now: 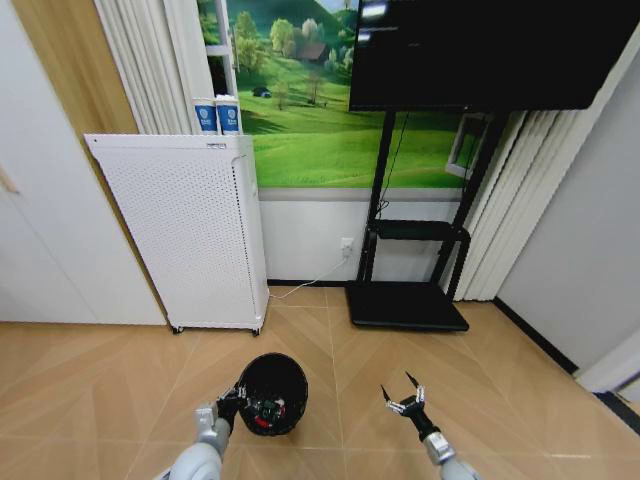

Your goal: Pick up the trash bin and place the garbage on the floor into it.

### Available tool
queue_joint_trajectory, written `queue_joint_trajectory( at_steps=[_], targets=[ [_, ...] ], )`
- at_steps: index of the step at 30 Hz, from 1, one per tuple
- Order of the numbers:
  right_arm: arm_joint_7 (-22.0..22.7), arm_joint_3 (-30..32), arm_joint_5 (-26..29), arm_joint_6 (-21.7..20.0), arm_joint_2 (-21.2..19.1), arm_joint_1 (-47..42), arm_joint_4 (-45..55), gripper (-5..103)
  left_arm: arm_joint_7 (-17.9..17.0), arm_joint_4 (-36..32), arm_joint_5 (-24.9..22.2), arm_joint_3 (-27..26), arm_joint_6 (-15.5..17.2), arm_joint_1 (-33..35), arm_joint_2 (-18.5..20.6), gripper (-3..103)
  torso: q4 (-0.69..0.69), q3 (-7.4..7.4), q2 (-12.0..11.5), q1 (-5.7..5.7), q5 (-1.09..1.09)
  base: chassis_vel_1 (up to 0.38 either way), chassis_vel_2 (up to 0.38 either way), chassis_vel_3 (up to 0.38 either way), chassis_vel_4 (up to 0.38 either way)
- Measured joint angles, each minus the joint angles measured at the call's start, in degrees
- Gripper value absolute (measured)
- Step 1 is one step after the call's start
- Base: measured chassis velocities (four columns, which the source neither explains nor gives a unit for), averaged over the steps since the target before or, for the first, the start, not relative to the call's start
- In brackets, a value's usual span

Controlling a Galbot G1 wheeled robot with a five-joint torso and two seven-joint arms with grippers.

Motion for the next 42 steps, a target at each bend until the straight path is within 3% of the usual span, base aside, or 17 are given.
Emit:
queue_joint_trajectory(
  at_steps=[10, 19, 23, 24, 42],
  targets=[
    [0.6, 0.0, -1.2, 0.0, 0.7, 0.1, -0.4, 100, 0.1, 0.0, 0.6, -0.8, 0.0, 1.0, -0.5, 6, -0.02, 0.03, 0.0, 0.05, 0.01, 0.019, -0.014, -0.019, 0.01],
    [1.6, -0.7, -1.4, 0.0, 1.1, 0.7, -1.0, 100, 0.3, 1.0, 0.7, -0.7, -0.1, 0.8, -1.0, 6, 0.01, 0.01, 0.0, 0.02, 0.05, 0.308, -0.008, -0.312, 0.028],
    [1.7, -0.7, -1.5, 0.0, 1.2, 0.7, -1.3, 100, 0.2, 1.8, 0.6, -0.6, -0.2, 0.3, -1.0, 6, -0.02, -0.01, 0.0, 0.0, -0.04, 0.192, -0.016, -0.25, 0.004],
    [1.6, -0.8, -1.5, 0.0, 1.3, 0.9, -1.8, 100, 0.2, 2.0, 0.4, -0.7, -0.2, 0.4, -1.0, 6, -0.02, 0.01, 0.0, 0.0, 0.04, -0.011, -0.009, -0.06, 0.015],
    [1.5, -1.0, -1.6, 0.0, 1.4, 1.8, -3.6, 100, 0.3, 2.8, 1.6, -4.0, -0.6, 6.1, -2.5, 6, -0.01, 0.01, 0.0, 0.03, 0.0, -0.039, 0.001, 0.037, -0.001]
  ],
)
